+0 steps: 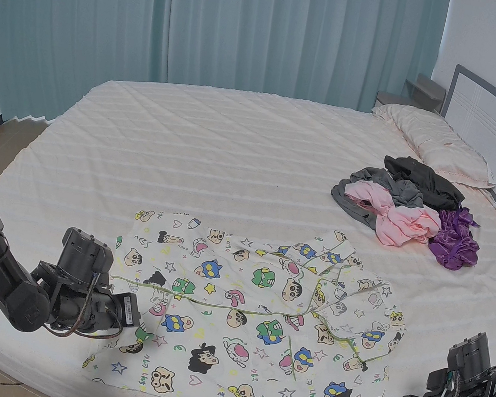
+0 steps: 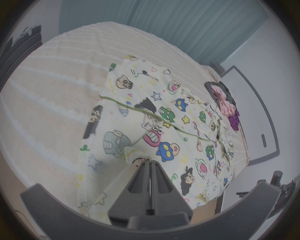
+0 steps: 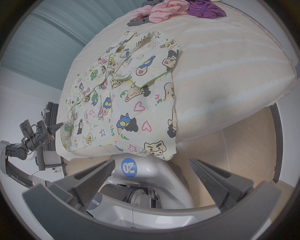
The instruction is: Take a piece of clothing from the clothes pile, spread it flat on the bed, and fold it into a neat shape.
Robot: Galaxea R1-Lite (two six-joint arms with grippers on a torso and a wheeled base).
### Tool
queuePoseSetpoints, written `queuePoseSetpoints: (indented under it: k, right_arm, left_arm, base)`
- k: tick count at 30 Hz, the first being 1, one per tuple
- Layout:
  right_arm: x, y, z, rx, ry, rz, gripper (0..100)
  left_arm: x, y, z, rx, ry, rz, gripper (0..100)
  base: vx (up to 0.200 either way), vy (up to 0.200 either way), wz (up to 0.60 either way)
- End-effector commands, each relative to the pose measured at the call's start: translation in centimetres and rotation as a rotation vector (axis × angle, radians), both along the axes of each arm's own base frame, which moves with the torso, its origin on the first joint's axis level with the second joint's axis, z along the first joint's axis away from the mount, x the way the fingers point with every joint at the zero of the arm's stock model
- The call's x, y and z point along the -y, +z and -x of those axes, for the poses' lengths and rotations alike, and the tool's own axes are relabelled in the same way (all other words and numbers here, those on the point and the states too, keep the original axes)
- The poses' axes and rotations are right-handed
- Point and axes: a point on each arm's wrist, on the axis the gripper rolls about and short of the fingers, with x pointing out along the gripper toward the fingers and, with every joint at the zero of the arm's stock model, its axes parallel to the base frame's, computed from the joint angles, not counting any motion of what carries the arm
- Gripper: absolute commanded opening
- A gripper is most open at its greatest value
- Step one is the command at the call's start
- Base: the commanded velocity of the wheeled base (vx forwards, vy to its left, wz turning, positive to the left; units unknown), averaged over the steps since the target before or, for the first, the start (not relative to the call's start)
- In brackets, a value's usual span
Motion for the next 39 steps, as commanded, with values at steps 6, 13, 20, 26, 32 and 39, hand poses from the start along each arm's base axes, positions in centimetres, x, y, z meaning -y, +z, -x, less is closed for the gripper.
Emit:
queuePoseSetpoints:
  k: [6,13,20,26,32,39]
  right_arm:
    - [0.0,0.0,0.1,0.002,0.000,-0.001,100]
    - [0.0,0.1,0.1,0.006,0.000,0.000,100]
    - [0.1,0.0,0.2,0.004,0.000,0.003,100]
    - [0.1,0.1,0.2,0.005,0.000,0.003,100]
    - [0.1,0.1,0.2,0.005,-0.002,0.003,100]
    - [0.1,0.3,0.1,0.020,-0.003,0.001,100]
  left_arm:
    - [-2.9,0.7,-0.6,0.029,0.106,0.003,0]
    - [-5.7,1.3,-1.9,0.100,0.187,0.007,0]
    - [-7.4,-0.5,-3.3,0.111,0.247,-0.001,0]
    - [-8.0,-2.8,-4.2,0.090,0.266,-0.007,0]
    - [-8.4,-3.3,-4.7,0.108,0.286,-0.002,0]
    - [-8.7,-3.1,-4.8,0.115,0.299,0.005,100]
  base:
    - [0.000,0.000,0.00]
    - [0.000,0.000,0.00]
    - [0.000,0.000,0.00]
    - [0.000,0.000,0.00]
    - [0.000,0.000,0.00]
    - [0.000,0.000,0.00]
